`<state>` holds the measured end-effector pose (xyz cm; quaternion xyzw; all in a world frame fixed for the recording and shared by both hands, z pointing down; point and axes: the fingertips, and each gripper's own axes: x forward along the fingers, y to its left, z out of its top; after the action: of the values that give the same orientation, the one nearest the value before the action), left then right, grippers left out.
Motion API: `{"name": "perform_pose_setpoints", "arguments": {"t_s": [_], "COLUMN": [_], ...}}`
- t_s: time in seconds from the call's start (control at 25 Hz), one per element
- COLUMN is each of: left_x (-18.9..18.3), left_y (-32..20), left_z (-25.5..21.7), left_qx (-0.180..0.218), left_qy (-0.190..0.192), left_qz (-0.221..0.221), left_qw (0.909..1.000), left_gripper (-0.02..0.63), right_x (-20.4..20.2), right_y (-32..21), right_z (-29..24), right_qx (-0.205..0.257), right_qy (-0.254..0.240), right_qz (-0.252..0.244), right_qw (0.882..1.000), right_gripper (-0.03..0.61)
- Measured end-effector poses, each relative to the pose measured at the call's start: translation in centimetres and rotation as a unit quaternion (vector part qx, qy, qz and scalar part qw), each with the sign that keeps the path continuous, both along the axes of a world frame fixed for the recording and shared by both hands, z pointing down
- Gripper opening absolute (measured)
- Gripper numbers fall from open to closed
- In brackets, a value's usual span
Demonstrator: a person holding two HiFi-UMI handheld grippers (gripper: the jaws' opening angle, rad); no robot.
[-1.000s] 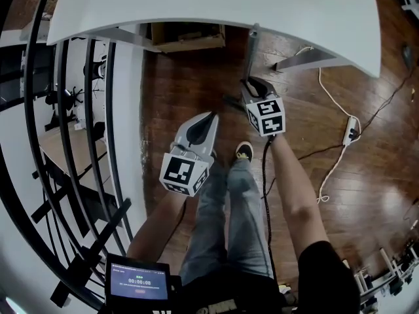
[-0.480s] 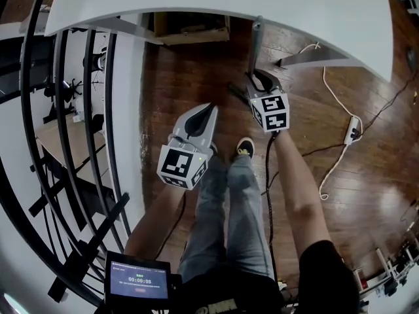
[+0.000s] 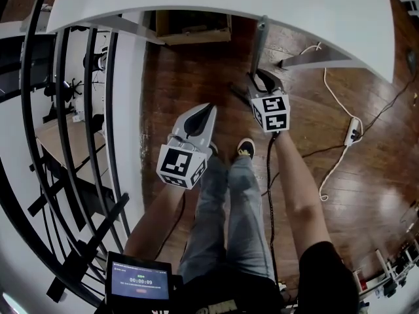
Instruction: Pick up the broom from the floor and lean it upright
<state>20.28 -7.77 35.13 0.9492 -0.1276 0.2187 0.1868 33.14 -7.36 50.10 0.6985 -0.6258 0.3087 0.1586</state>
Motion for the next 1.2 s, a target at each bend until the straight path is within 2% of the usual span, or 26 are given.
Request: {"name": "perform_pose_setpoints", "arguments": {"t_s": [0.28,0.72,0.96,1.08,1.2], "left_x": [-0.4,-1.9,-3.3,-5.0,-7.8], "left_y": [-0.1,-0.5,0.4,1.3,3.3], "left_z": [0.2,0.1,-0.9,-2.3,-5.5], "left_qx": [0.004,0.010,0.012,0.009,0.002], "left_qy": [-0.004,-0.011,-0.016,-0.022,-0.022], "left_qz": [0.001,0.000,0.005,0.003,0.014], "left_qw": [1.0000,0.9999,0.9998,0.9997,0.9997], "left_gripper": [0.012,0.012,0.012,0.012,0.012], "right_x": [0.2,-0.7,-1.6,-3.2,-7.1], "right_y": [0.5,1.3,4.3,6.7,9.7], "right_z": [0.5,-0.4,-1.4,-3.3,-8.6], "right_qx": [-0.010,-0.011,-0.019,-0.013,0.016], "right_qy": [0.003,0.017,0.019,0.003,-0.001], "right_qz": [0.007,-0.003,-0.008,0.005,-0.001], "right_qw": [1.000,1.000,1.000,1.000,1.000], "right_gripper": [0.147,0.156,0.163,0.163,0.161]}}
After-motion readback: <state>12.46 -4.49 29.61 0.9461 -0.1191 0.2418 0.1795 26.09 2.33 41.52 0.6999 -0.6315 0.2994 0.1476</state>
